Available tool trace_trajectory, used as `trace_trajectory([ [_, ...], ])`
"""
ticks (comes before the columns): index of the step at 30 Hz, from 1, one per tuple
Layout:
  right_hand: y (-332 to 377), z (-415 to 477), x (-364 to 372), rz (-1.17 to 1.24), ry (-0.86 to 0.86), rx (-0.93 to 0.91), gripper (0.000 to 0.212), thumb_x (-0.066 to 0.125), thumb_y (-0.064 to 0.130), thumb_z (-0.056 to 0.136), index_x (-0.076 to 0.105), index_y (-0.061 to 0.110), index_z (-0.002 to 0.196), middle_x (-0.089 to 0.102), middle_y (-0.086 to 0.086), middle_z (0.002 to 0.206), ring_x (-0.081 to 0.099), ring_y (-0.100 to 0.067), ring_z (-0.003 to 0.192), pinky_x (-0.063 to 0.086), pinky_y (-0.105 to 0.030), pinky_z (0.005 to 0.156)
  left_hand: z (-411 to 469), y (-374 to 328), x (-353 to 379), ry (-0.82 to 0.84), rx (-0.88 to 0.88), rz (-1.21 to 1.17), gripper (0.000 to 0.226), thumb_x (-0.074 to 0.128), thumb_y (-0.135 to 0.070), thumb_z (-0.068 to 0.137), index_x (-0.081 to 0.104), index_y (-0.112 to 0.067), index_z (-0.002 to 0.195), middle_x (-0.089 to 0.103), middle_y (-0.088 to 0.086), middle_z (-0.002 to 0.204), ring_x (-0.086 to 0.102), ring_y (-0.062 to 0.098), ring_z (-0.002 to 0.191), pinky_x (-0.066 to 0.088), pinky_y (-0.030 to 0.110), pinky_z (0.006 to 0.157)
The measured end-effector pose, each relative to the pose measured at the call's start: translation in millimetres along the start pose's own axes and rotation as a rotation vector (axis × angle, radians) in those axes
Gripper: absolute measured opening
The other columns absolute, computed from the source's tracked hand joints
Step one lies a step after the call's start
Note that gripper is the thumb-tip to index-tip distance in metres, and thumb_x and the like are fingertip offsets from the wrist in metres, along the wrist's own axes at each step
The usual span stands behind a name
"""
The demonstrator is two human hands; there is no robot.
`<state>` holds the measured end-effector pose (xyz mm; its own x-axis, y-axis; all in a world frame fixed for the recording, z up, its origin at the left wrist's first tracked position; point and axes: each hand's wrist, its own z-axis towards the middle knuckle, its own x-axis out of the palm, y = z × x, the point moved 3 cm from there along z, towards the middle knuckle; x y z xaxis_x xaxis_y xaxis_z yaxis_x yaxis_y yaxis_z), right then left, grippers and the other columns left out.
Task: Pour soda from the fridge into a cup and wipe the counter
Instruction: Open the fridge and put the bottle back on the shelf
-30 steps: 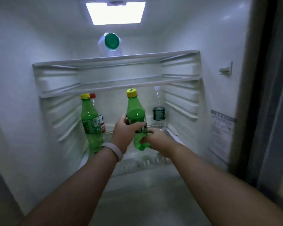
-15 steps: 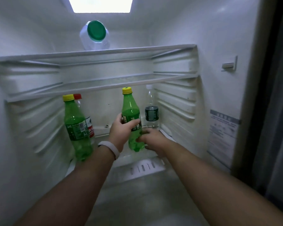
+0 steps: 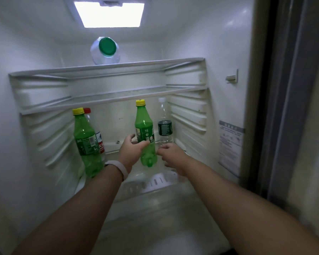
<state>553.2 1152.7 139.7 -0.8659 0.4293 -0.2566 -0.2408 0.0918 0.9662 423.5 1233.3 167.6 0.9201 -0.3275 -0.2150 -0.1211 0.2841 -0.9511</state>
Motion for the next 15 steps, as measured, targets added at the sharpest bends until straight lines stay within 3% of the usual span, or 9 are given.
trace_trajectory([
  [3,3,-17,-7,-0.070,-0.043,-0.021,0.011,0.058,0.027,0.090,0.059,0.021,0.099,0.059,0.000,0.096,0.057,-0.021,0.093,0.051,-0.042,0.087,-23,1,-10,-0.018,-0.007,0.141,0.063,0.069,-0.023,0.089,0.038,-0.011,0.144,0.056,0.010,0.126,0.055,0.022,0.104,0.045,0.032,0.081],
  [5,4,-30,-11,-0.263,-0.069,-0.079,0.014,0.056,0.026,0.090,0.060,0.021,0.102,0.060,0.003,0.096,0.058,-0.019,0.090,0.052,-0.038,0.085,-41,3,-16,-0.021,0.008,0.273,0.059,0.068,-0.024,0.089,0.043,-0.014,0.140,0.055,0.011,0.129,0.055,0.021,0.103,0.049,0.034,0.084],
  [7,3,-46,-11,-0.481,-0.067,-0.127,0.027,0.056,0.028,0.087,0.061,0.021,0.113,0.060,0.001,0.106,0.059,-0.021,0.098,0.052,-0.039,0.089,-60,4,-21,-0.021,0.011,0.398,0.056,0.069,-0.028,0.087,0.046,-0.018,0.137,0.054,0.010,0.132,0.054,0.020,0.103,0.050,0.037,0.087],
  [10,-4,-70,-11,-0.592,-0.018,-0.181,0.039,0.055,0.025,0.086,0.059,0.017,0.124,0.059,-0.007,0.123,0.058,-0.024,0.104,0.052,-0.036,0.087,-95,3,-24,0.010,-0.042,0.525,0.057,0.069,-0.032,0.087,0.047,-0.018,0.138,0.051,0.011,0.138,0.053,0.024,0.112,0.047,0.037,0.093],
  [11,-6,-80,-11,-0.623,0.007,-0.190,0.039,0.055,0.024,0.088,0.058,0.016,0.126,0.059,-0.007,0.122,0.059,-0.024,0.102,0.052,-0.034,0.084,-107,3,-25,0.014,-0.041,0.567,0.057,0.068,-0.031,0.088,0.047,-0.017,0.139,0.050,0.011,0.139,0.054,0.024,0.111,0.047,0.034,0.091],
  [13,-10,-97,-11,-0.711,0.046,-0.213,0.038,0.054,0.028,0.091,0.056,0.018,0.127,0.061,-0.007,0.119,0.060,-0.024,0.099,0.052,-0.035,0.081,-134,0,-25,0.020,-0.010,0.669,0.056,0.067,-0.028,0.089,0.047,-0.015,0.139,0.054,0.011,0.132,0.058,0.015,0.090,0.046,0.025,0.072],
  [15,-13,-114,-11,-0.789,0.058,-0.237,0.038,0.054,0.032,0.092,0.056,0.020,0.128,0.060,-0.006,0.121,0.060,-0.023,0.099,0.052,-0.036,0.082,-158,-1,-27,0.025,0.003,0.737,0.055,0.068,-0.028,0.087,0.050,-0.016,0.137,0.060,0.006,0.111,0.056,0.007,0.069,0.042,0.021,0.054],
])
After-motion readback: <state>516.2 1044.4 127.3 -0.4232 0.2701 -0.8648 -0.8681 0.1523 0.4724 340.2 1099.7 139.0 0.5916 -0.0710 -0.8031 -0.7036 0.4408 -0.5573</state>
